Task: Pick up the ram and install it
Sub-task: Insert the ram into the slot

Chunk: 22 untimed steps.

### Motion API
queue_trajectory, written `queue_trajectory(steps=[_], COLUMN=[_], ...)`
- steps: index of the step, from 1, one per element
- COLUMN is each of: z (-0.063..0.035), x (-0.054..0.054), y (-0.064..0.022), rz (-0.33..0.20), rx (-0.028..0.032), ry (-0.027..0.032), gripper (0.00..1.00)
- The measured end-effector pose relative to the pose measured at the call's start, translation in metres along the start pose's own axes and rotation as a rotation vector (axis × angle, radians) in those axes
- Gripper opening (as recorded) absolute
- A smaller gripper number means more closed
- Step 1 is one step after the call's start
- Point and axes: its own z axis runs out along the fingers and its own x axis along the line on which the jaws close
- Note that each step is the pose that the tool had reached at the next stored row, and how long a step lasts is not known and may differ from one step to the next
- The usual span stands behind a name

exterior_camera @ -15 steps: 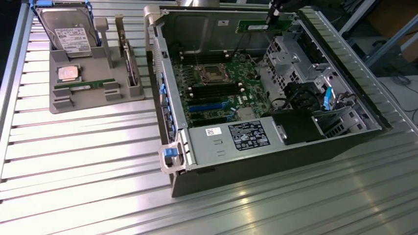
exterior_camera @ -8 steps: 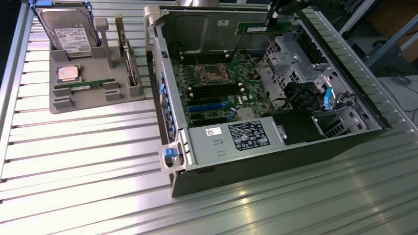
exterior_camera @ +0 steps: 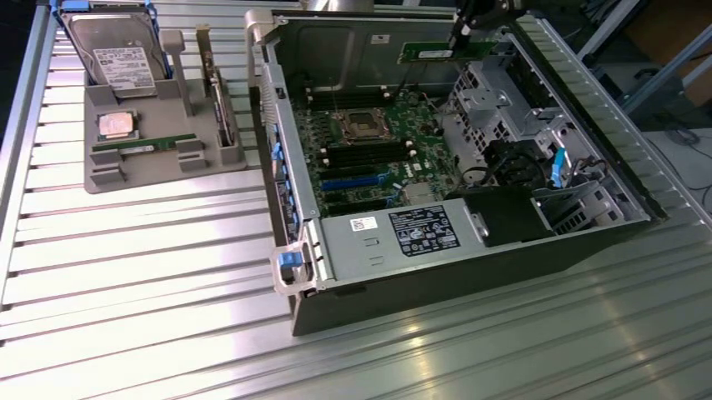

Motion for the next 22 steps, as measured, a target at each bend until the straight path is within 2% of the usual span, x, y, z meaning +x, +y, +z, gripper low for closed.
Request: queue_trajectory(steps=[16,22], z=[0.0169,0.0275], x=[-0.001,-0.001], y=[0.0012,0.0017], rz=[0.000,0.000], rx=[0.0000,0.0000], ry=[-0.0001,0.0000], gripper=[0.12,0.12])
